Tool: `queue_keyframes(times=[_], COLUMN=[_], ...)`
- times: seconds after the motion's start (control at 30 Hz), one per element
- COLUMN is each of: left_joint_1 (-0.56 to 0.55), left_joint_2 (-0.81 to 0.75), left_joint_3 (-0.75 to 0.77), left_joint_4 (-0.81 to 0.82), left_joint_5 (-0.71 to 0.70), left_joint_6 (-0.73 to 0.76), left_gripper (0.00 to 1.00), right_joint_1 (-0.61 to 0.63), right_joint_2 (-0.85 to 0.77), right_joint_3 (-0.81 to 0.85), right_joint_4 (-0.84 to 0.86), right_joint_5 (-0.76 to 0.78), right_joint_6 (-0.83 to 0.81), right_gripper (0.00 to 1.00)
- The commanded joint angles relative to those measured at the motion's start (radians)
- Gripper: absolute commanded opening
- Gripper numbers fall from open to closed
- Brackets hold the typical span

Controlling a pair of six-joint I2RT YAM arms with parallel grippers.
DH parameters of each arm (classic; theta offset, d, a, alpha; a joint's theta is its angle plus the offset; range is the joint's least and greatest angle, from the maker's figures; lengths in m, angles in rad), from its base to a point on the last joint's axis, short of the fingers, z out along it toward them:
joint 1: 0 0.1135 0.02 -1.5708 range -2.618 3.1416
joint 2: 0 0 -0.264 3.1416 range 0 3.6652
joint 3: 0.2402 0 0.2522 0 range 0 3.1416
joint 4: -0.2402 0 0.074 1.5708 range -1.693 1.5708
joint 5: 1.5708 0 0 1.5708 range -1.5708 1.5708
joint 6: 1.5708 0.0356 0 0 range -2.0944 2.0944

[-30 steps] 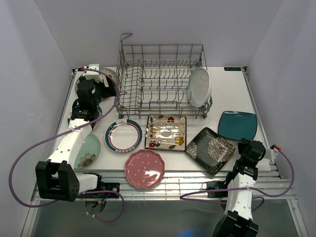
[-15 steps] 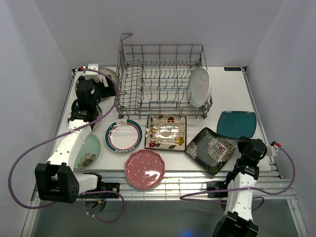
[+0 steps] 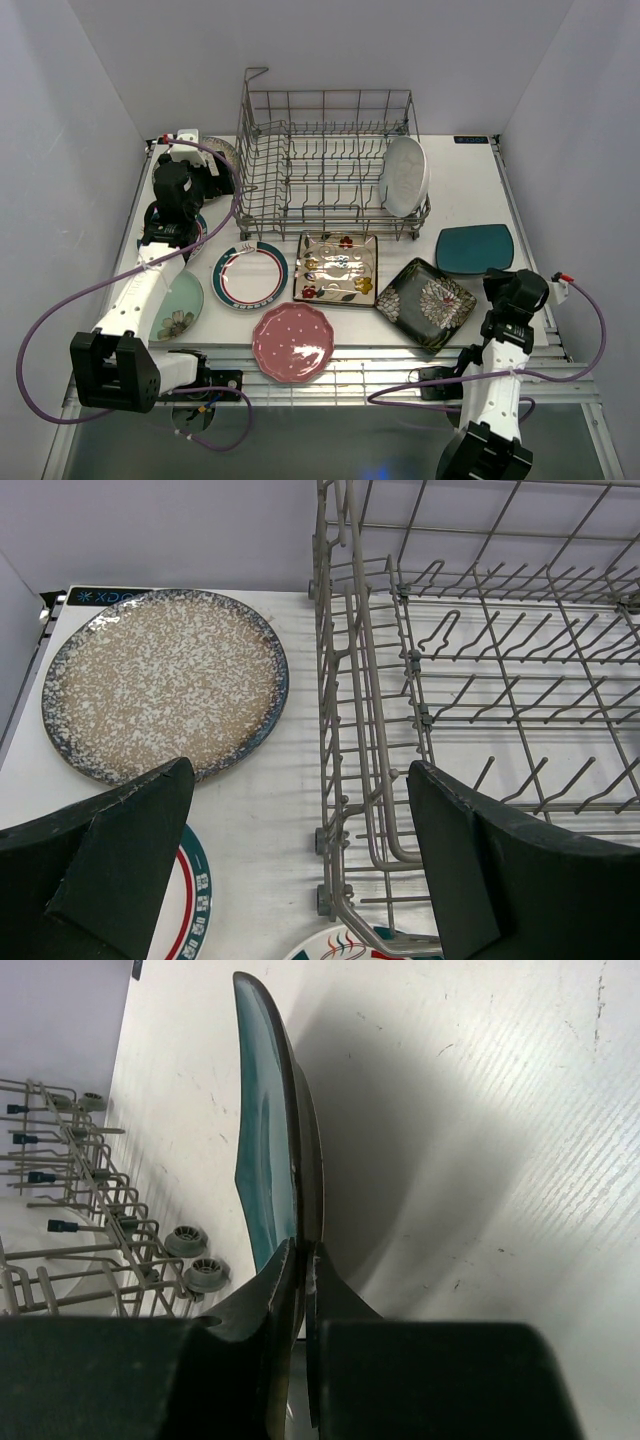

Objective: Load the plates into the dish rack
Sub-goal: Pick up the plate from the corner of the board.

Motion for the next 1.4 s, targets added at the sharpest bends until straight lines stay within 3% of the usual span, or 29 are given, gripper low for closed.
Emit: queue_keyframes(times=[0.0,0.73,1.37], left_joint_1=[0.004,0.004,0.004], left_joint_2=[-0.036,-0.029,-0.042], left_joint_3=[-0.001,-0.004,-0.005], left_joint_4=[0.004,0.004,0.001], left_joint_5=[-0.004,0.013,0.016], left_joint_6=[0.007,0.005,0.005], left_gripper=[0.98,0.98,0.98], right_joint_1=[-0.002,0.0,0.0], right_joint_2=[-0.009,-0.058,-0.216], right_joint_3=[0.098,0.215,0.014], right_joint_4=[0.098,-0.08,-0.113], right_joint_5=[-0.042,-0.22,-0.358], right_joint_6=[-0.004,0.002,0.022], right_gripper=[0.08,0.08,0.08])
